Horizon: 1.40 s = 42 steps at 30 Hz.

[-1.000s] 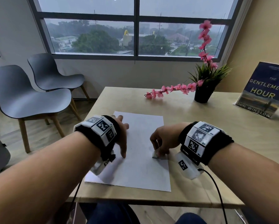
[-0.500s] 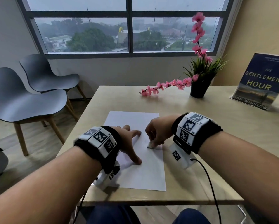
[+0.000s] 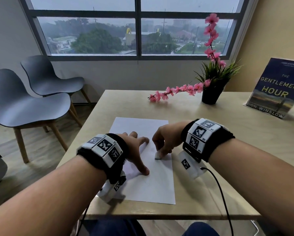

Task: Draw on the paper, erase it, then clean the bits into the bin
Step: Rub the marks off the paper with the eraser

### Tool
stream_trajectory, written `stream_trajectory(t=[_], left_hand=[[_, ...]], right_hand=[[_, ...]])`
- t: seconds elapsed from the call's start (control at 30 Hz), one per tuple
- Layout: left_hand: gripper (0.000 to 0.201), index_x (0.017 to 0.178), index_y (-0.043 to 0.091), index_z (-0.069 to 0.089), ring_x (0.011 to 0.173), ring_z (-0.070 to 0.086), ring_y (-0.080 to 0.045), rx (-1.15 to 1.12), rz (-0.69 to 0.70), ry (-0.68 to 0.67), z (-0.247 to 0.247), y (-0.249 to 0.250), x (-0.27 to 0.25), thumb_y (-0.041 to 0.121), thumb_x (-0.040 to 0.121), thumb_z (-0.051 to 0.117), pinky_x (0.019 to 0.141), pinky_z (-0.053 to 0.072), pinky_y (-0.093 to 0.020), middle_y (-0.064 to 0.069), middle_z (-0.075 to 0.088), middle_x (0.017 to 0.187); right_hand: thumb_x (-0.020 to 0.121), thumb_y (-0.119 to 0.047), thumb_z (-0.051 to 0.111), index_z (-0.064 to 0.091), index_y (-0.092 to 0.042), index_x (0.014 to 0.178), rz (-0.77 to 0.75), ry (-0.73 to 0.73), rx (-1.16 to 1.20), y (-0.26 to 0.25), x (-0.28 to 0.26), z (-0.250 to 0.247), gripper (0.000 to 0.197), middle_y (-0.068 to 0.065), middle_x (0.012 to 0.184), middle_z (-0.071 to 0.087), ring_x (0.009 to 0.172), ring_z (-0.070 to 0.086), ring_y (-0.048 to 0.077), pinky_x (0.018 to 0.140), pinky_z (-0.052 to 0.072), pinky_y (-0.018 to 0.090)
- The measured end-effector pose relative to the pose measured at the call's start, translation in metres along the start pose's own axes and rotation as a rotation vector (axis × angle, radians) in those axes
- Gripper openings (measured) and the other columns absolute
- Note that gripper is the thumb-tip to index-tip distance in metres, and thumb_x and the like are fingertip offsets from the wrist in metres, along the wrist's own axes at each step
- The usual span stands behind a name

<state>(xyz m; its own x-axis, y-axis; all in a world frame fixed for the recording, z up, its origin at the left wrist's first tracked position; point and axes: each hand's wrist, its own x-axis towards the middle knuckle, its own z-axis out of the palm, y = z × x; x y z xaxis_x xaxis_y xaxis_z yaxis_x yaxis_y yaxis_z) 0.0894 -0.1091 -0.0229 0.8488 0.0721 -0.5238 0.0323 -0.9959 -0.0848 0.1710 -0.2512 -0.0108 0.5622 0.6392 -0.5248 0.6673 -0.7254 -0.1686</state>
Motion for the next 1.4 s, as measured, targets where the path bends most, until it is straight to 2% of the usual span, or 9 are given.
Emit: stream_trajectory(t=[0.17, 0.37, 0.57, 0.7, 0.8, 0.93, 1.13, 1.3, 1.4], left_hand=[[0.118, 0.143, 0.049, 0.007, 0.137, 0.026, -0.024, 0.000, 0.000, -0.001, 0.000, 0.000, 0.000, 0.079, 0.047, 0.069, 0.104, 0.038, -0.048, 0.004, 0.019, 0.151], [0.119, 0.143, 0.049, 0.007, 0.136, 0.026, -0.024, 0.001, -0.001, -0.003, -0.001, 0.001, 0.001, 0.079, 0.048, 0.070, 0.103, 0.039, -0.047, 0.004, 0.018, 0.151], [0.120, 0.143, 0.049, 0.007, 0.137, 0.025, -0.024, -0.006, 0.000, -0.003, 0.000, 0.001, 0.000, 0.080, 0.046, 0.070, 0.103, 0.039, -0.048, 0.007, 0.017, 0.152], [0.120, 0.143, 0.050, 0.006, 0.138, 0.024, -0.024, -0.007, -0.001, -0.011, -0.001, 0.000, 0.000, 0.080, 0.046, 0.069, 0.103, 0.039, -0.049, 0.006, 0.016, 0.152], [0.119, 0.143, 0.049, 0.007, 0.138, 0.025, -0.024, -0.009, 0.005, -0.004, -0.001, 0.000, 0.000, 0.080, 0.047, 0.070, 0.103, 0.039, -0.049, 0.006, 0.016, 0.152], [0.119, 0.144, 0.048, 0.007, 0.138, 0.024, -0.024, -0.008, 0.005, -0.006, -0.001, 0.000, -0.001, 0.079, 0.048, 0.070, 0.104, 0.038, -0.050, 0.006, 0.016, 0.153], [0.120, 0.144, 0.048, 0.006, 0.138, 0.024, -0.024, -0.002, 0.003, -0.006, -0.002, 0.000, 0.001, 0.079, 0.048, 0.070, 0.103, 0.039, -0.049, 0.006, 0.016, 0.152], [0.120, 0.145, 0.048, 0.006, 0.139, 0.023, -0.025, -0.004, 0.000, -0.009, -0.002, 0.000, 0.000, 0.079, 0.048, 0.070, 0.104, 0.037, -0.050, 0.006, 0.015, 0.153], [0.120, 0.145, 0.048, 0.006, 0.139, 0.023, -0.025, -0.012, -0.006, -0.010, -0.003, 0.001, -0.002, 0.079, 0.048, 0.070, 0.105, 0.036, -0.051, 0.005, 0.015, 0.153]], right_hand=[[0.081, -0.042, 0.073, 0.061, -0.022, 0.080, 0.042, 0.117, 0.009, 0.007, 0.006, -0.004, 0.023, -0.001, 0.080, 0.070, 0.071, 0.061, 0.013, 0.071, 0.050, 0.028], [0.077, -0.048, 0.076, 0.067, -0.022, 0.086, -0.007, -0.052, 0.023, 0.011, -0.006, 0.001, 0.029, -0.001, 0.082, 0.072, 0.071, 0.061, 0.010, 0.072, 0.050, 0.026], [0.080, -0.045, 0.074, 0.062, -0.023, 0.082, 0.012, 0.050, 0.023, 0.017, -0.006, 0.003, 0.026, -0.006, 0.078, 0.070, 0.068, 0.060, 0.011, 0.067, 0.048, 0.024], [0.077, -0.046, 0.077, 0.065, -0.020, 0.084, -0.009, -0.053, 0.067, 0.019, -0.014, 0.006, 0.030, 0.000, 0.084, 0.073, 0.069, 0.062, 0.010, 0.076, 0.053, 0.028], [0.078, -0.042, 0.077, 0.065, -0.018, 0.088, 0.006, -0.027, 0.091, 0.023, -0.008, 0.002, 0.029, 0.001, 0.087, 0.074, 0.073, 0.062, 0.012, 0.079, 0.053, 0.031], [0.082, -0.038, 0.074, 0.058, -0.021, 0.081, 0.054, 0.077, 0.046, 0.024, 0.002, -0.002, 0.024, -0.005, 0.071, 0.065, 0.068, 0.060, 0.015, 0.067, 0.049, 0.027], [0.082, -0.042, 0.073, 0.063, -0.020, 0.089, 0.028, -0.034, 0.003, 0.019, -0.006, -0.002, 0.026, -0.006, 0.078, 0.067, 0.069, 0.060, 0.010, 0.062, 0.047, 0.021], [0.082, -0.039, 0.074, 0.061, -0.020, 0.090, 0.090, 0.109, 0.011, 0.020, 0.004, -0.007, 0.025, -0.003, 0.080, 0.066, 0.069, 0.059, 0.014, 0.065, 0.047, 0.027], [0.085, -0.039, 0.070, 0.059, -0.020, 0.092, 0.090, 0.120, -0.033, 0.015, -0.002, -0.003, 0.023, -0.001, 0.082, 0.067, 0.071, 0.059, 0.015, 0.066, 0.047, 0.027]])
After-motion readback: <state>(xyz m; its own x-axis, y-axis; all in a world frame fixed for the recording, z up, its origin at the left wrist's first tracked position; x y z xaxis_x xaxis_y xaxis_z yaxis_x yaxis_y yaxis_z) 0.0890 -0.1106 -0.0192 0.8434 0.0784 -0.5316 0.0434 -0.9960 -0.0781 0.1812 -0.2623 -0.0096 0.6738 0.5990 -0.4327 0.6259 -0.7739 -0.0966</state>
